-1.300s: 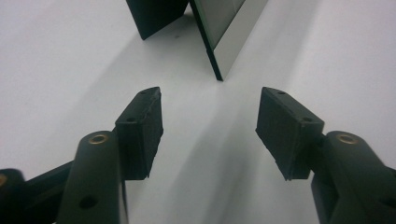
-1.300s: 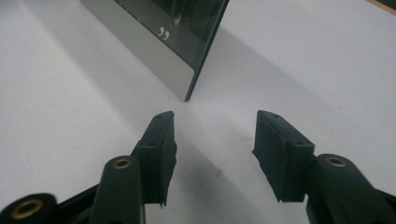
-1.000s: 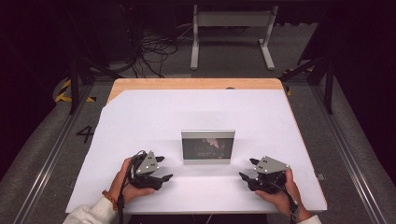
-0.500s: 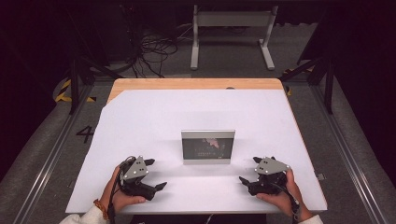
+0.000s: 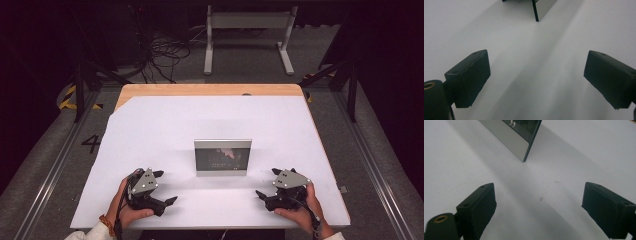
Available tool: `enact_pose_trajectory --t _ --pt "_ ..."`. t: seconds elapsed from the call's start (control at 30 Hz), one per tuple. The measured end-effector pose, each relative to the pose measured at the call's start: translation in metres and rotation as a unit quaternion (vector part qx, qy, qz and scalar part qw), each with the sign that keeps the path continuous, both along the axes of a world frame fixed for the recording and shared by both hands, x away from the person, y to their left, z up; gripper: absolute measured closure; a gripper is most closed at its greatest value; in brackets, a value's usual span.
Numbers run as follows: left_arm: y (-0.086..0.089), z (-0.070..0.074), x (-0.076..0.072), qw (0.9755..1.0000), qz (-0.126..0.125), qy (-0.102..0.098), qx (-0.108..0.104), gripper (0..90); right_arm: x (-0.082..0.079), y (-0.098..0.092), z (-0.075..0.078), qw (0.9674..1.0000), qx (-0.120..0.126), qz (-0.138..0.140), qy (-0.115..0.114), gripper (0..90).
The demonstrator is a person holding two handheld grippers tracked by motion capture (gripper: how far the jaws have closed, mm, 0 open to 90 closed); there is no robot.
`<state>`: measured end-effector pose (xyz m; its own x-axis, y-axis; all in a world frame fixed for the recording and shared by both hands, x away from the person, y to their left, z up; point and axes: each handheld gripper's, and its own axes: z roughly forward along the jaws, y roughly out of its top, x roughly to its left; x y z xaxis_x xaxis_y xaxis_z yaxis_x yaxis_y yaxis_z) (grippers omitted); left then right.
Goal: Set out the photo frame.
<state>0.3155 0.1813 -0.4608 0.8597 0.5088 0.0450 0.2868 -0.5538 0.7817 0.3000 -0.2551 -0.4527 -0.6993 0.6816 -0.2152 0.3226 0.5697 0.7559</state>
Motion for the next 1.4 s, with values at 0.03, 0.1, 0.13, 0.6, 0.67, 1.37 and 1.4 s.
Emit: enact_pose_trajectory --t 0.03,0.1,0.13,0.6,0.67,1.37,1.4 --pt "0.0 -0.0003 0.0003 1.0 0.003 -0.001 0.002 7.2 -0.0002 -0.0002 0.0008 1.0 0.0 -0.001 -0.003 12.1" --pt "0.0002 -0.0004 0.0007 1.0 0.005 -0.001 0.001 7.1 -0.0002 -0.0006 0.0016 1.0 0.001 -0.001 -0.004 12.1" --pt "0.0001 -0.0003 0.0009 1.0 0.006 -0.001 0.001 7.1 0.0001 -0.0008 0.0017 1.0 0.001 -0.001 -0.005 12.1" --pt "-0.0007 0.0007 -0.0001 0.9999 0.011 -0.008 0.004 6.9 0.0017 -0.0016 0.0017 1.0 0.003 -0.001 -0.006 12.1" --pt "-0.0003 0.0005 0.0002 0.9999 0.012 -0.008 0.005 7.0 0.0018 -0.0014 0.0015 1.0 0.0 -0.001 -0.006 12.2" --pt "-0.0006 -0.0031 0.0063 0.9998 0.013 0.003 0.015 7.6 0.0035 -0.0044 0.0003 0.9999 -0.008 -0.012 -0.006 12.5" --pt "-0.0006 -0.0031 0.0063 0.9998 0.013 0.003 0.015 7.7 0.0038 -0.0046 0.0016 0.9999 -0.004 -0.011 -0.008 12.5"
